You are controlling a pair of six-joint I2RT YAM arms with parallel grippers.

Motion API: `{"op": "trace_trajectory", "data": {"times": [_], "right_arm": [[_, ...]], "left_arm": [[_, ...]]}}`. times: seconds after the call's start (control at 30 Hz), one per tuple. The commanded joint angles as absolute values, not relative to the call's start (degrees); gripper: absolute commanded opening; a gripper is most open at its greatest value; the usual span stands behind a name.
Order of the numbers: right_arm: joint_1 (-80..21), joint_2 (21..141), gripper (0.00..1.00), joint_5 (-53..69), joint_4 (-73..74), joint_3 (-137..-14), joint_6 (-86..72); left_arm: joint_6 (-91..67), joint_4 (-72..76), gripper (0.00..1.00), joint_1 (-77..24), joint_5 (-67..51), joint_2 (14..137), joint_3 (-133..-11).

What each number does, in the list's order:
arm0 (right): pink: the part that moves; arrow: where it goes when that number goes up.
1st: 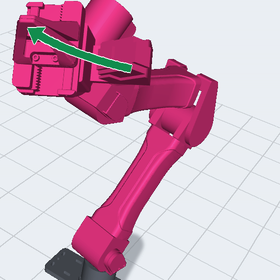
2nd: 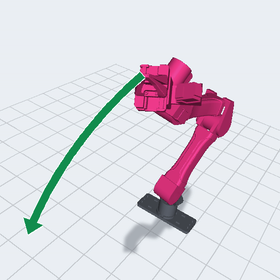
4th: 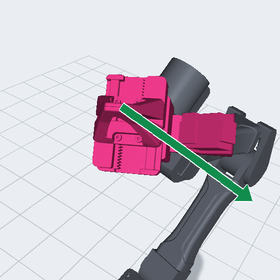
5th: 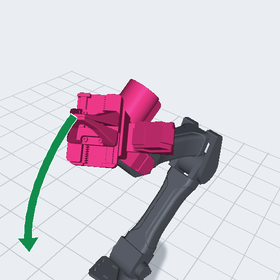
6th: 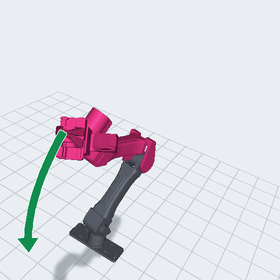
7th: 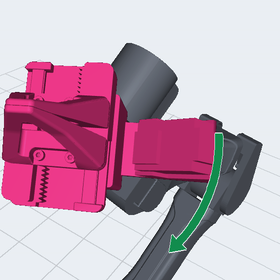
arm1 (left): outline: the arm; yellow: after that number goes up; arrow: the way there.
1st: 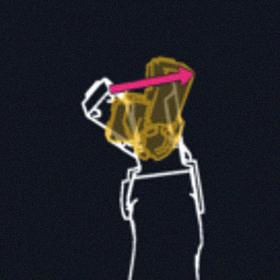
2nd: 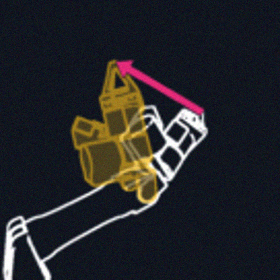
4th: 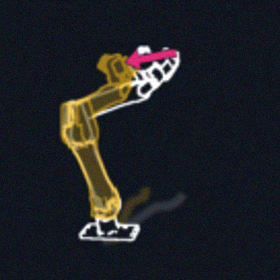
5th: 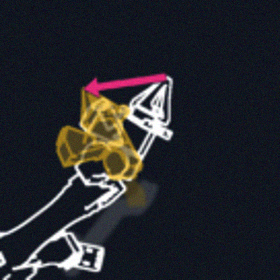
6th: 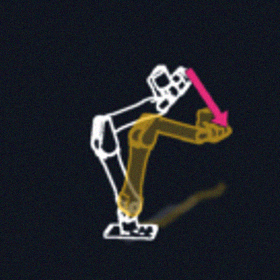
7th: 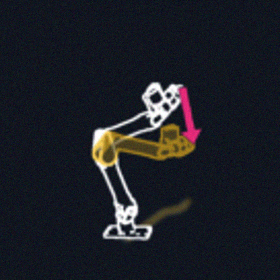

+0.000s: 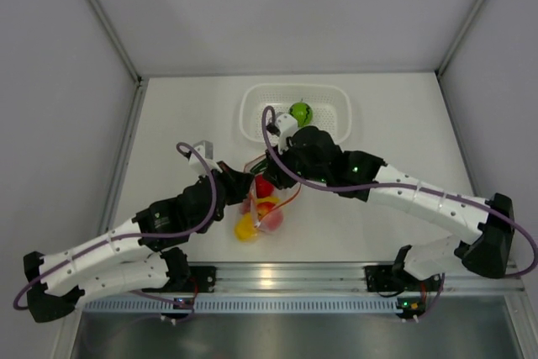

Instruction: Open the zip-top bag and remove the fake food

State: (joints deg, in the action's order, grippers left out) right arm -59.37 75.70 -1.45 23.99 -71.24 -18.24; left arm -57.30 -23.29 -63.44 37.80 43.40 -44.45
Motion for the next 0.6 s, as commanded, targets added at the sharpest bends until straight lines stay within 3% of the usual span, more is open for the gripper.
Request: {"op": "trace_trajectory", "data": {"times": [0.0, 0.3, 0.57], "right_arm": [[-61.7, 78.4, 0.3, -2.4, 20.8, -71.3, -16.0], [-65.7, 82.5, 0.32, -3.6, 16.6, -67.0, -17.7], [-66.6, 81.2, 0.35, 6.3, 10.4, -59.8, -15.0]], "left_arm": [[-56.9, -22.1, 0.0, -63.6, 35.6, 42.3, -47.5], [-56.3, -22.1, 0.0, -63.6, 35.7, 40.3, -46.3], [-54.8, -22.2, 0.0, -63.5, 35.3, 38.9, -45.9]]}}
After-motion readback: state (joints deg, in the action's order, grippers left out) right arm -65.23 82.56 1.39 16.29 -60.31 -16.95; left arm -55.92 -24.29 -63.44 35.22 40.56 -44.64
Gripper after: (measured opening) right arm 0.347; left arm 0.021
